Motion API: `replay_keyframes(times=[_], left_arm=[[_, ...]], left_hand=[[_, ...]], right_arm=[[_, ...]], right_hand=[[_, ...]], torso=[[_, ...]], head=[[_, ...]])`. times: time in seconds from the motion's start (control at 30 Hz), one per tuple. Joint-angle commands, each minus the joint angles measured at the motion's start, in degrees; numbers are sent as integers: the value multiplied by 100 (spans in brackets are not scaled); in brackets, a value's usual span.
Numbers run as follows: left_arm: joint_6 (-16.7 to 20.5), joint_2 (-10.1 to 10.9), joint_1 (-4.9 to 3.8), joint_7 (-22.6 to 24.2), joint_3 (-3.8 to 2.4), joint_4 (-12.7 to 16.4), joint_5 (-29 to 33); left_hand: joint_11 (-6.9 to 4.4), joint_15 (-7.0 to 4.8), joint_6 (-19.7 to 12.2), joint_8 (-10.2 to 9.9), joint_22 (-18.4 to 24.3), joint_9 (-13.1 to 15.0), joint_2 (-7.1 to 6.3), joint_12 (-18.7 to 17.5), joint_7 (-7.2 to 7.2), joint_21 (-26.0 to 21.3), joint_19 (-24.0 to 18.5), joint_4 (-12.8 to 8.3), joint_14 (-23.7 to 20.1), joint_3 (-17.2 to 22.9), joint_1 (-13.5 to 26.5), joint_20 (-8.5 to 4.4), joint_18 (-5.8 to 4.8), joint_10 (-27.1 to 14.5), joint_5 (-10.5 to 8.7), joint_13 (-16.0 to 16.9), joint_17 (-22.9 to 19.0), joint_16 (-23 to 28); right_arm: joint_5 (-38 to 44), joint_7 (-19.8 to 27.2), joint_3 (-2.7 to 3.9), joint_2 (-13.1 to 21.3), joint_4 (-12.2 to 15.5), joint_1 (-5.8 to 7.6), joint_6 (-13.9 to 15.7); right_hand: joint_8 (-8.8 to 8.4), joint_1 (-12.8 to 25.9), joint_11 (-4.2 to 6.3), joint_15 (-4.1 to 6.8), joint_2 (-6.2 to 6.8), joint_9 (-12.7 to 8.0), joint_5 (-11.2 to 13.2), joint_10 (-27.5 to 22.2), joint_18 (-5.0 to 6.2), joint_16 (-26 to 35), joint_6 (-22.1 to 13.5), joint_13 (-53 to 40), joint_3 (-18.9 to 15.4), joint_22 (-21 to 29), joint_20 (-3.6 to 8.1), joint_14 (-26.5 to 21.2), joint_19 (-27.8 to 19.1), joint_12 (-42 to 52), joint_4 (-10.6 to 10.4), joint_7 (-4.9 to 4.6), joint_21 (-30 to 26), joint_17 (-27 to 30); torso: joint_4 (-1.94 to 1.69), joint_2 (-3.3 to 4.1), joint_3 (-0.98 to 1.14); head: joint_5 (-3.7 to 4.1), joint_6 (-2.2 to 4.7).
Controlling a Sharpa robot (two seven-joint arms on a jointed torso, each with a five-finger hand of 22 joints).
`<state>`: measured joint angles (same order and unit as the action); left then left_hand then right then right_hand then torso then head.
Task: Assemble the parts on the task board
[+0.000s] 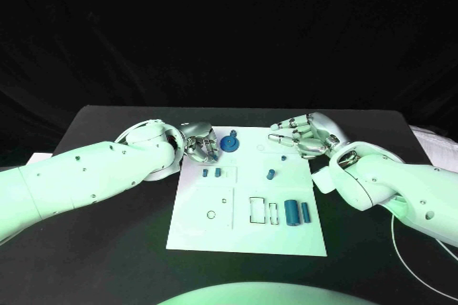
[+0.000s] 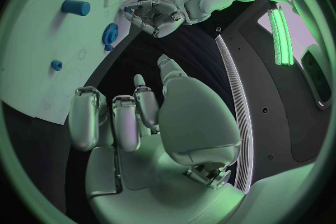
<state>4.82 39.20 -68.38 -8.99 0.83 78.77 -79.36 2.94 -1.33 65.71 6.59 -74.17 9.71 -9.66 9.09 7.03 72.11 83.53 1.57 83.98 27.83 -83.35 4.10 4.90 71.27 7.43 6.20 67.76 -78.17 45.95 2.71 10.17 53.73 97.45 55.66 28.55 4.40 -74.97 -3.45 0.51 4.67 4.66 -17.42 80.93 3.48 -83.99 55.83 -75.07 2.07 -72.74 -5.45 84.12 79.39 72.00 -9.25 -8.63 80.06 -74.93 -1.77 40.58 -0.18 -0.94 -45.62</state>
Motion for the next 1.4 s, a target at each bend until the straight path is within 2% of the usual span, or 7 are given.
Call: replay_keyframes(times=[0.03, 0.43, 0.6, 0.8, 0.87, 0.93, 1.4], left_arm=[[-187, -14, 5, -45, 2, 2, -67], [-215, -35, 5, -61, 2, -14, -72], [-226, -42, 5, -77, 2, -26, -68], [-252, -46, 5, -126, 2, -44, -27], [-256, -44, 5, -132, 2, -48, -1], [-263, -41, 5, -133, 3, -48, 17], [-221, -10, 5, -142, 3, -47, 86]], left_hand=[[0, -35, 36, -25, -9, 3, -6, -36, -7, 19, 53, -20, 205, 6, 36, 5, -64, 51, -24, 10, 2, -6], [-1, -37, 42, -29, -7, -1, -13, -42, -10, 14, 49, -27, 203, 1, 54, 4, -62, 60, -27, 14, -6, -5], [28, -19, -37, -97, -8, -37, -37, -109, 22, 6, 42, -45, 200, 4, 108, 12, -63, 1, -24, 9, -18, -7], [123, 59, -312, -283, 6, -148, -100, -271, 122, -28, 21, -60, 186, 37, 213, 64, -61, -175, -19, -26, -69, 1], [145, 86, -628, -316, 15, -257, -136, -321, 148, -47, 11, -66, 178, 68, 251, 91, -56, -211, -16, -35, -91, 3], [154, 88, -779, -318, 20, -320, -156, -341, 153, -60, 5, -75, 172, 86, 269, 105, -51, -213, -18, -34, -107, 4], [147, 88, -897, -317, 20, -386, -184, -370, 153, -70, -2, -84, 159, 98, 298, 116, -47, -224, -21, -34, -149, 16]], right_arm=[[14, 46, 0, -3, 7, -5, -82], [14, 45, 0, -5, 9, -5, -89], [14, 45, 0, -3, 9, -5, -89], [14, 45, 0, 2, 11, -5, -85], [14, 45, 0, 5, 11, -5, -84], [14, 45, 0, 7, 12, -5, -83], [23, 15, 0, 18, -17, -5, -53]], right_hand=[[-12, -8, -1, 26, -72, 6, -22, -27, 49, 27, 14, -201, -39, -1, 1, 350, -25, -6, -5, 17, -23, -444], [-12, -8, -1, 26, -72, 6, -22, -27, 49, 27, 14, -201, -39, -1, 1, 350, -25, -6, -5, 17, -23, -444], [-12, -8, -1, 26, -72, 6, -22, -27, 49, 27, 14, -201, -39, -1, 1, 350, -25, -6, -5, 17, -23, -444], [-12, -8, -1, 26, -72, 6, -22, -27, 49, 27, 14, -201, -39, -1, 1, 350, -25, -6, -5, 17, -23, -444], [-12, -8, -1, 26, -72, 6, -22, -27, 49, 27, 14, -201, -39, -1, 1, 350, -25, -6, -5, 17, -23, -444], [-12, -8, -1, 26, -72, 6, -22, -27, 49, 27, 14, -201, -39, -1, 1, 350, -25, -6, -5, 17, -23, -444], [-12, -9, -1, 27, -76, 7, -22, -34, 50, 37, 15, -191, -44, 7, 1, 347, -29, -18, -5, 17, -29, -428]], torso=[[-1, 1, -3], [-1, 0, -3], [0, 2, -2], [1, -1, 1], [1, -1, 0], [1, 0, -1], [-8, -3, -8]], head=[[-4, -3], [-8, -8], [-5, -9], [-6, -12], [-3, -12], [2, -14], [13, -23]])
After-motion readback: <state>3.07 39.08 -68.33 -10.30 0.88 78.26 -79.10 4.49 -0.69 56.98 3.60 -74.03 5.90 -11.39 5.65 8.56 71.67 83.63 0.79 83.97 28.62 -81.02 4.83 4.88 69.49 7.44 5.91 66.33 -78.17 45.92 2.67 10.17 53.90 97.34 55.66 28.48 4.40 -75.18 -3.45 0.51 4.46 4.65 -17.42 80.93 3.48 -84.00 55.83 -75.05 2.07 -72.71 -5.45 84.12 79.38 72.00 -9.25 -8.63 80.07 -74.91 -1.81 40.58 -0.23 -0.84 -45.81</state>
